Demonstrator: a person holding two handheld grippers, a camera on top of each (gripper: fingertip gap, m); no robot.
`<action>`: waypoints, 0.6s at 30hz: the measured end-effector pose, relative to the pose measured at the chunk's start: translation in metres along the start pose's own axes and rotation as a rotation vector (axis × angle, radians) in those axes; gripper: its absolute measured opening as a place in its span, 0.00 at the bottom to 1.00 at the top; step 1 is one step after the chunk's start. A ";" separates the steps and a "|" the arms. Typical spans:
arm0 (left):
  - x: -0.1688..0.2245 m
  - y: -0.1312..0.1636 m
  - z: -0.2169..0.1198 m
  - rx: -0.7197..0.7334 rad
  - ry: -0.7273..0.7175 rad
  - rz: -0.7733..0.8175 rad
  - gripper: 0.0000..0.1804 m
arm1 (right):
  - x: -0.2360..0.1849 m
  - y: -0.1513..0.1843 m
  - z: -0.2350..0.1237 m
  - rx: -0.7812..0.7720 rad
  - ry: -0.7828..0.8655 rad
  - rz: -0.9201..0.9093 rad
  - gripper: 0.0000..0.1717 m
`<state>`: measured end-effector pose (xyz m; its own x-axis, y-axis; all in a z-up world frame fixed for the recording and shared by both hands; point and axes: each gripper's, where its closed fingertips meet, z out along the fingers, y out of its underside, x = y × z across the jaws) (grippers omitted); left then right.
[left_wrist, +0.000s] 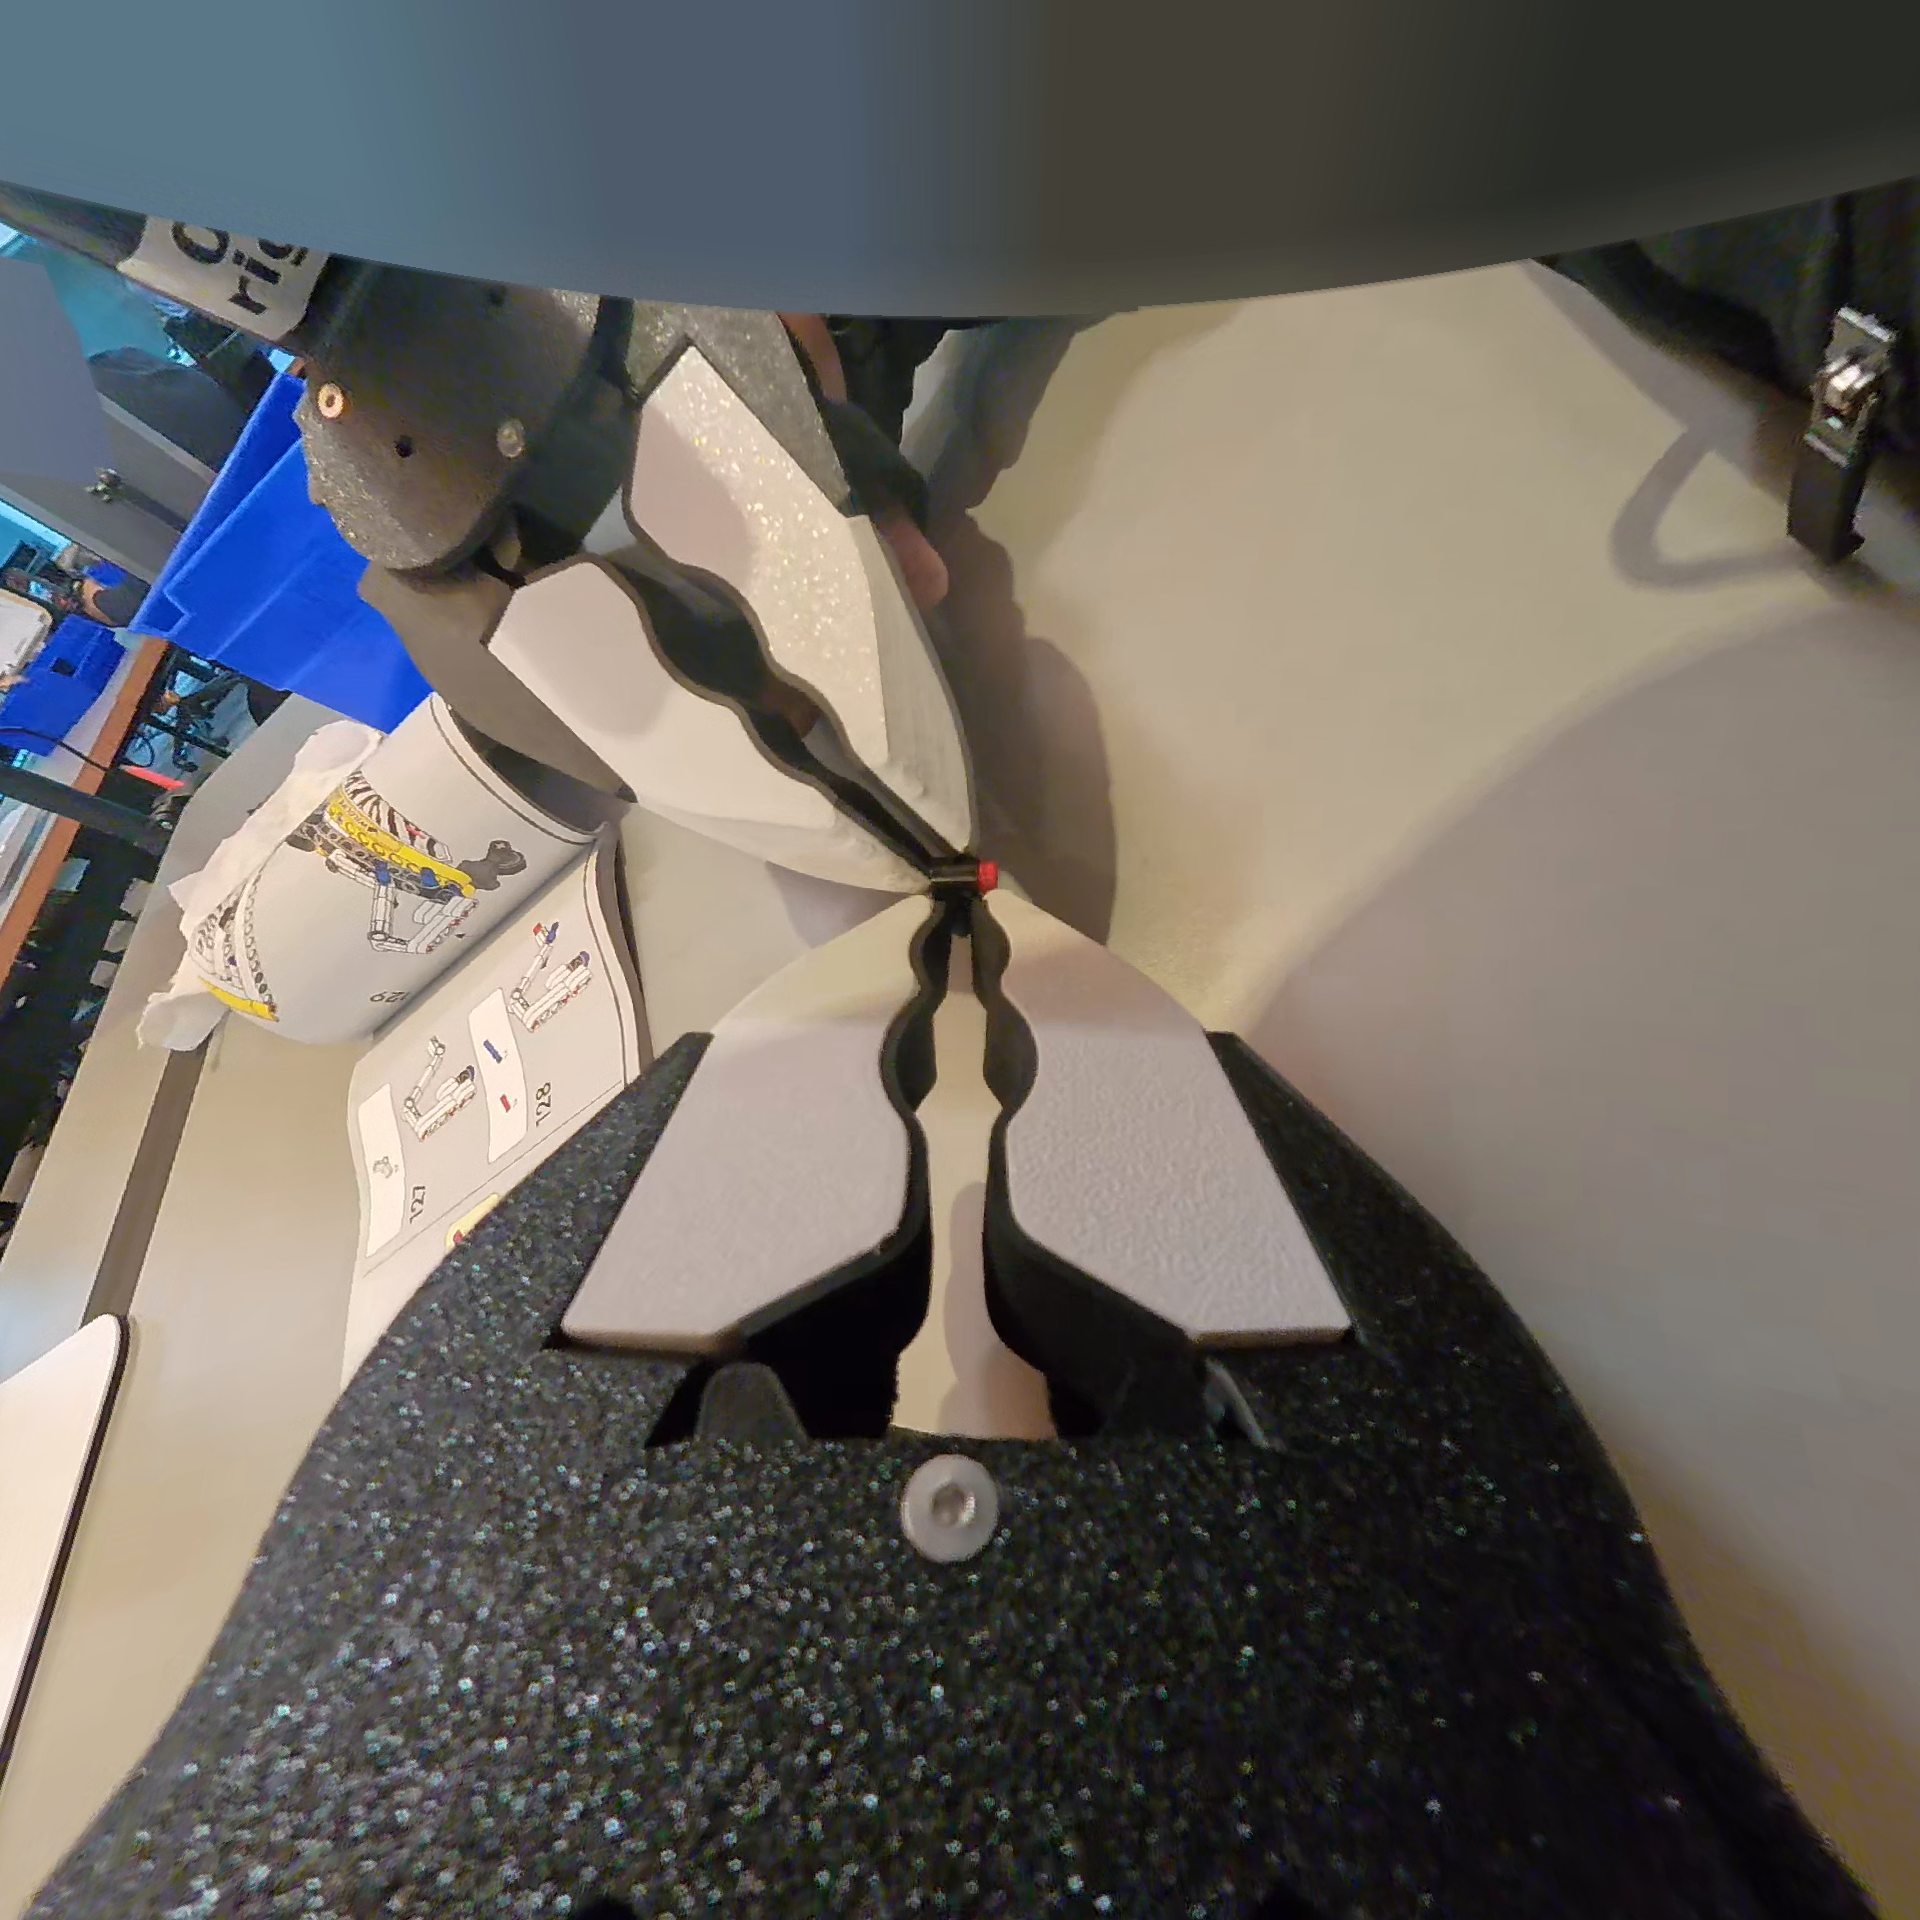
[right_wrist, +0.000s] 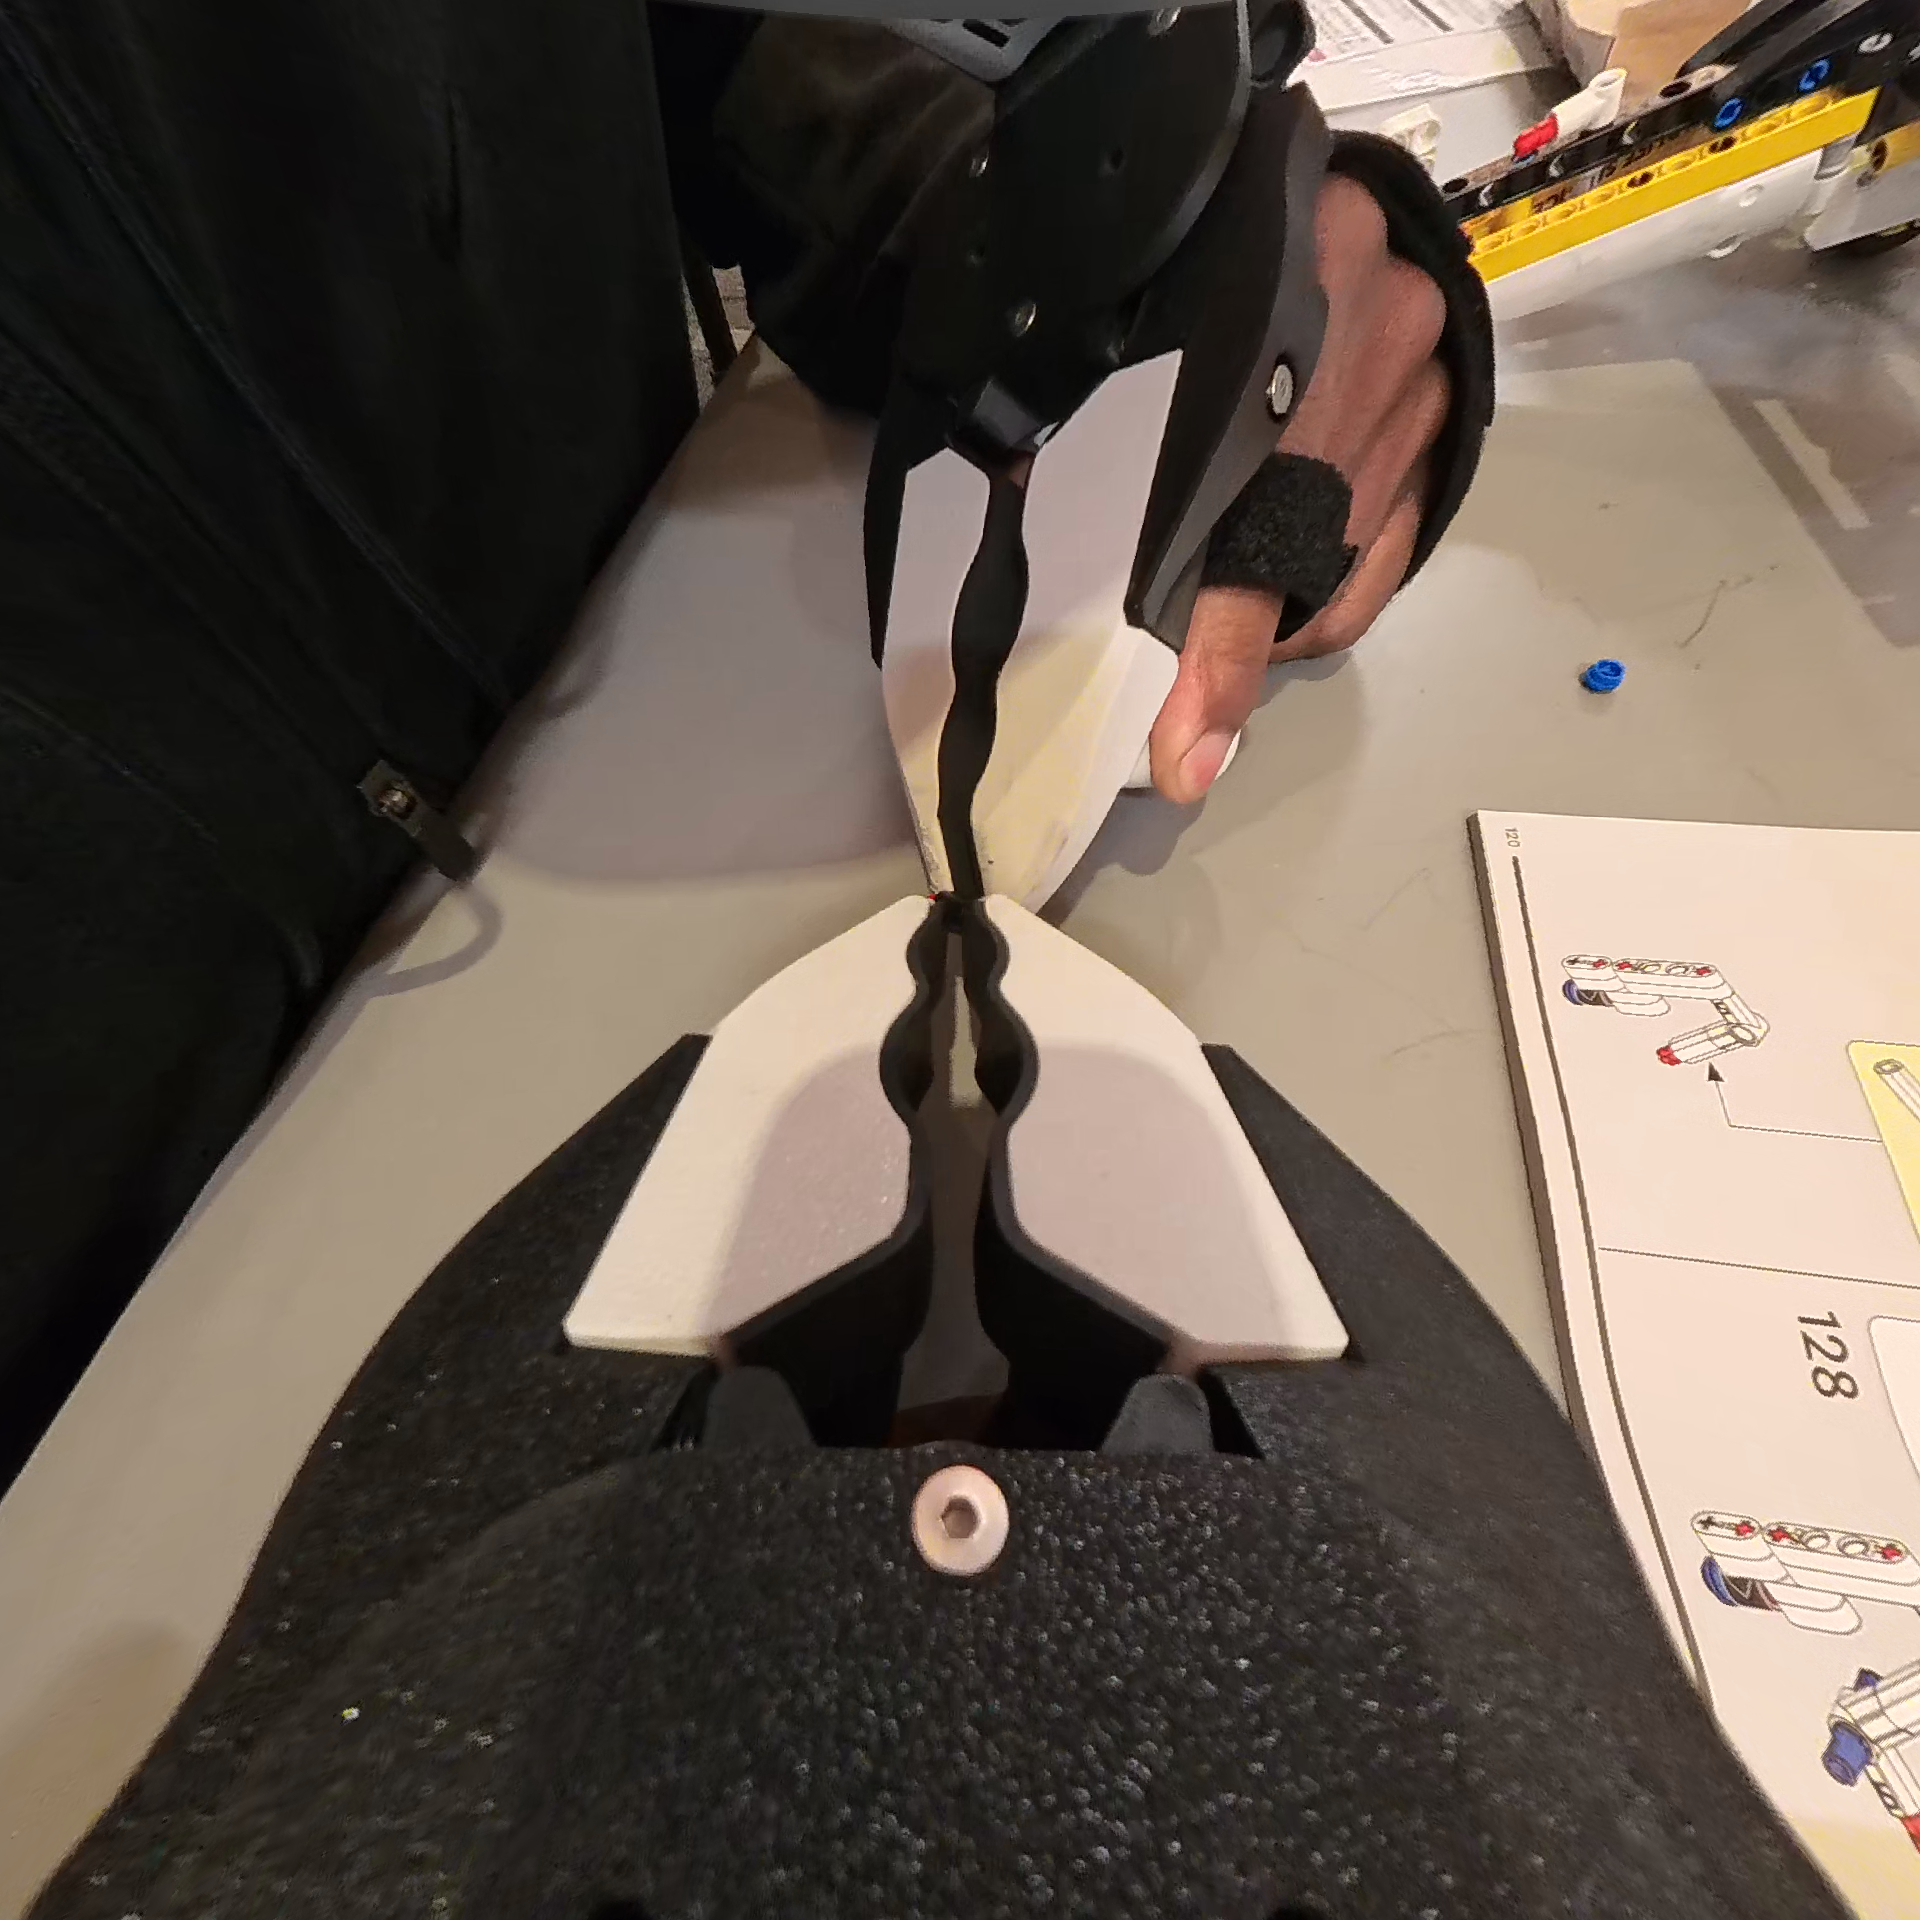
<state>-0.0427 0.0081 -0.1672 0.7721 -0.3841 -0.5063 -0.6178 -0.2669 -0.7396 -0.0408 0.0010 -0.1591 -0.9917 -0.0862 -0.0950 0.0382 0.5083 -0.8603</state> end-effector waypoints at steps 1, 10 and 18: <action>0.000 0.000 0.000 -0.002 0.001 0.000 0.02 | 0.000 0.000 0.000 -0.002 0.000 0.001 0.01; -0.019 0.002 -0.002 -0.001 -0.065 -0.143 0.02 | 0.017 -0.006 -0.014 0.077 0.168 -0.064 0.02; -0.064 0.011 -0.019 -0.015 -0.397 -0.391 0.02 | 0.058 -0.009 -0.026 0.094 0.484 0.116 0.04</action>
<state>-0.1017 0.0127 -0.1339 0.9393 0.1075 -0.3258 -0.2739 -0.3368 -0.9009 -0.1018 0.0137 -0.1434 -0.9226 0.3845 0.0315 0.1400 0.4098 -0.9014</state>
